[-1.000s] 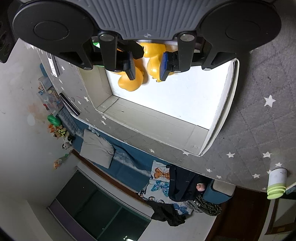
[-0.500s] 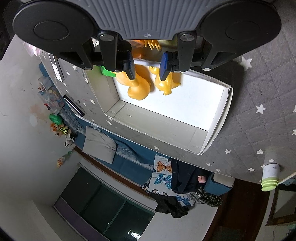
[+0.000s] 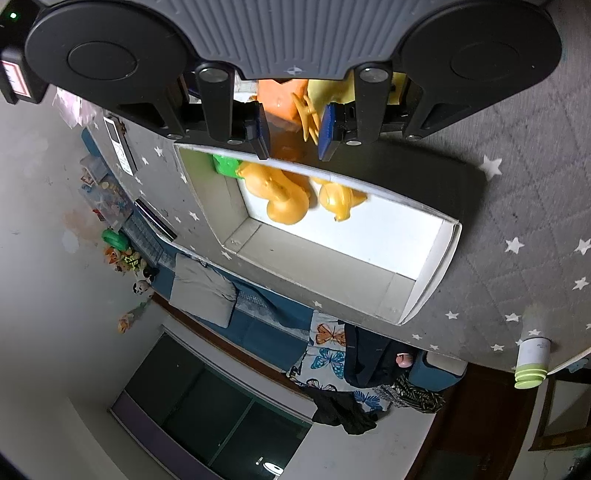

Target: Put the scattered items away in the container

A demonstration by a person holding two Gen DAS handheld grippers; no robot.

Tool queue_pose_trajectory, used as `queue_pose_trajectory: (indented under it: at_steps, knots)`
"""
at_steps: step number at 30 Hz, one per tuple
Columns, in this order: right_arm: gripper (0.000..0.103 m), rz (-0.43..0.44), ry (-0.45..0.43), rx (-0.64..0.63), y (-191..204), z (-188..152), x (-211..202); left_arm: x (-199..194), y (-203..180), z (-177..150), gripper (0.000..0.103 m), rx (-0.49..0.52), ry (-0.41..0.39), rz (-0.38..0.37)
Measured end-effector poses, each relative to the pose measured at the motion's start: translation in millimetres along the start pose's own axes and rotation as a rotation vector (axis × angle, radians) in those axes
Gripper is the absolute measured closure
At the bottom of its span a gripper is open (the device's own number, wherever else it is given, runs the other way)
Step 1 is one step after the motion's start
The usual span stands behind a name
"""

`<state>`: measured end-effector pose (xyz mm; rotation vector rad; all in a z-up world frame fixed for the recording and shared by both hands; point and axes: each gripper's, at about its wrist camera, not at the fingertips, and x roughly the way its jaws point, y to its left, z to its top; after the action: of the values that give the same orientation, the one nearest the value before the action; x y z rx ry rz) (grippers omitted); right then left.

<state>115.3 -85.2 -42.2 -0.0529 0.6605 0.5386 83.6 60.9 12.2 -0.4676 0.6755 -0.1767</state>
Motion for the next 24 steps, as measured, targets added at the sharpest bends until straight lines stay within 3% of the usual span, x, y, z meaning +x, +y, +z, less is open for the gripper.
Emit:
queue_pose_trajectory:
  at_steps: [12, 24]
  knots:
    - [0.021, 0.051, 0.041, -0.055, -4, 2, 23, -13, 3, -16, 0.073, 0.010, 0.024, 0.003]
    - [0.021, 0.151, 0.085, -0.131, 6, -3, 20, -10, 7, -24, 0.073, 0.007, 0.063, 0.010]
